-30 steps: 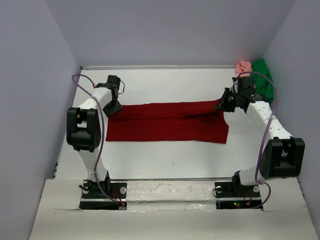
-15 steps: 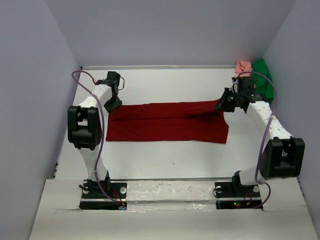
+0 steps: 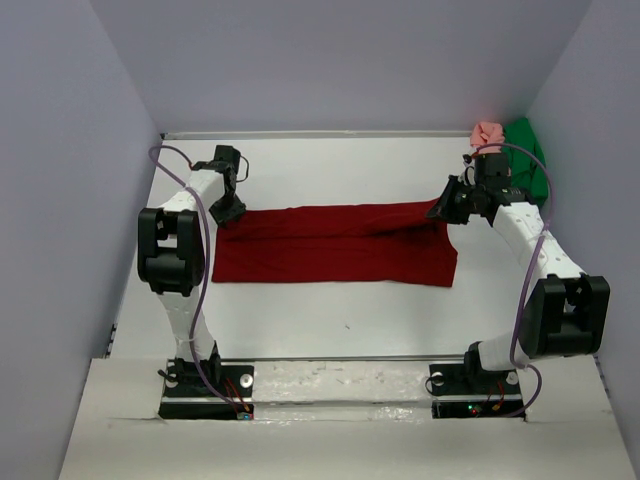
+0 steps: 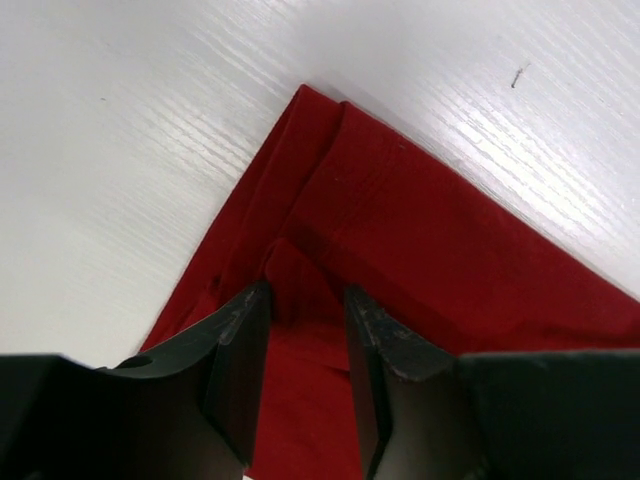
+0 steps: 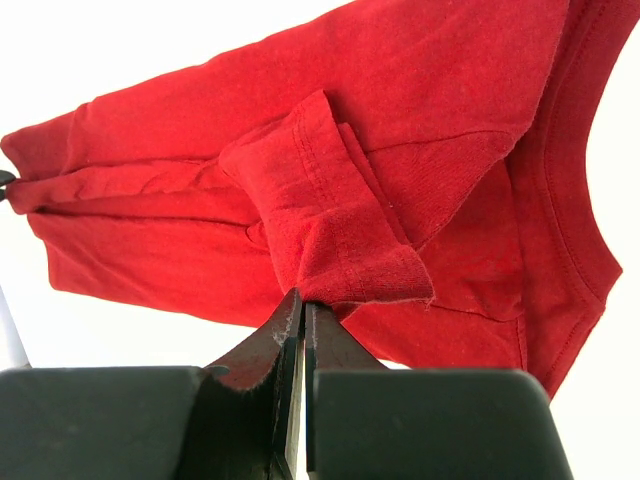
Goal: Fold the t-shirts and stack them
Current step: Fold the tshirt
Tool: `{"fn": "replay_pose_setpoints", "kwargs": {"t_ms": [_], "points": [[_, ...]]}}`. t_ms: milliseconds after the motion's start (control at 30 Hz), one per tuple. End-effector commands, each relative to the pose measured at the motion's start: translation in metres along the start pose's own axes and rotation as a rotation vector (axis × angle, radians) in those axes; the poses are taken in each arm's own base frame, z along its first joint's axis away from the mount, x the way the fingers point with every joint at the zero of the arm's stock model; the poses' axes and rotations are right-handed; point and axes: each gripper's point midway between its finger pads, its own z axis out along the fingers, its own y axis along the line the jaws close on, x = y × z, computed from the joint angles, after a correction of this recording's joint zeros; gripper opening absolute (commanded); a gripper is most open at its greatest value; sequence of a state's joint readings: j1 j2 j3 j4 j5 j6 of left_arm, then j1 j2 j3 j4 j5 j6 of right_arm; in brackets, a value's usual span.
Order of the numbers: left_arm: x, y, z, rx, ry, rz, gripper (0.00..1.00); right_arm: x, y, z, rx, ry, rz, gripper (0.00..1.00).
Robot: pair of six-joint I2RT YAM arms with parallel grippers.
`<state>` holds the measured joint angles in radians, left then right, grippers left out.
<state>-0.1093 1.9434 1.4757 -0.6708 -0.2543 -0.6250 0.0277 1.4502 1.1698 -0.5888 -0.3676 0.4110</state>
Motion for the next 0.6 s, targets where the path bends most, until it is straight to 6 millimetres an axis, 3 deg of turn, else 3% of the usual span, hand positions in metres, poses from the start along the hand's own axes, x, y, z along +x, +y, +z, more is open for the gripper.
{"fn": "replay_pose_setpoints", "kwargs": {"t_ms": [0, 133, 300, 433, 567], "points": [[0.002, -0.003, -0.001, 0.032, 0.014, 0.008, 0.43, -0.019, 0.017, -0.006, -0.055, -0.065, -0.048, 0.0], [0.004, -0.003, -0.002, 0.043, 0.017, 0.012, 0.33, -0.019, 0.017, -0.005, -0.056, -0.063, -0.047, 0.0], [0.003, -0.004, -0.004, 0.05, 0.015, 0.013, 0.0, -0.019, 0.016, -0.003, -0.051, -0.059, -0.045, 0.0], [-0.005, -0.003, -0.015, 0.055, -0.019, 0.011, 0.0, -0.018, 0.012, -0.001, -0.041, -0.059, -0.048, 0.0], [-0.026, -0.003, -0.055, 0.1, -0.129, 0.015, 0.0, -0.031, 0.005, 0.001, 0.024, -0.102, -0.072, 0.0]]}}
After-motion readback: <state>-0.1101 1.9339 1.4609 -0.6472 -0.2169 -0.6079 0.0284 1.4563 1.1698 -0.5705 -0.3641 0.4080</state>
